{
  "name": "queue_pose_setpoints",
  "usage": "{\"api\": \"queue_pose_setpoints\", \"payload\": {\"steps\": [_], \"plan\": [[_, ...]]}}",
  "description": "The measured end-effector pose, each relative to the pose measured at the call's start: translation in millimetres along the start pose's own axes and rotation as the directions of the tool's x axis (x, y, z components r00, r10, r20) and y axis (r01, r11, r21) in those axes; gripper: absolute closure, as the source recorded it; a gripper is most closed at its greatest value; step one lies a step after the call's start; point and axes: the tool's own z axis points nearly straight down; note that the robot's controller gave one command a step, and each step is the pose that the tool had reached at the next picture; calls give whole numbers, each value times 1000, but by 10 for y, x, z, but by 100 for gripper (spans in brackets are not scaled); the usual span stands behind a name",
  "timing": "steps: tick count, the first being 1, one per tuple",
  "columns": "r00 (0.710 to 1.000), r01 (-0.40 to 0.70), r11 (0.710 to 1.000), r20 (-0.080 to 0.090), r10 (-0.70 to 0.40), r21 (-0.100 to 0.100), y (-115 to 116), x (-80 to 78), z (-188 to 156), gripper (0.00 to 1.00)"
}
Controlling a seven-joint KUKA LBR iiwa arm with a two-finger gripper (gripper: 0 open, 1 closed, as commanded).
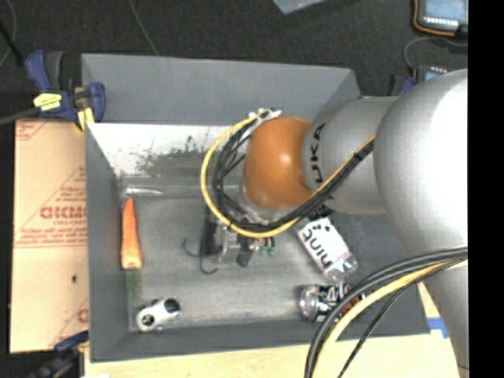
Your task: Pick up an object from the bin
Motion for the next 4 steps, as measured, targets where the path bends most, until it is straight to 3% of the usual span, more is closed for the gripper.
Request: {"api": "queue_pose_setpoints", "payload": {"steps": [2,3,4], "plan": [[1000,-2,1000,0,2,0,-1,2,-9,100],[1000,18,1000,7,-18,0,-125,-153,-406,100],[997,78,997,5,-78,-1,264,-234,-1578,100]]}}
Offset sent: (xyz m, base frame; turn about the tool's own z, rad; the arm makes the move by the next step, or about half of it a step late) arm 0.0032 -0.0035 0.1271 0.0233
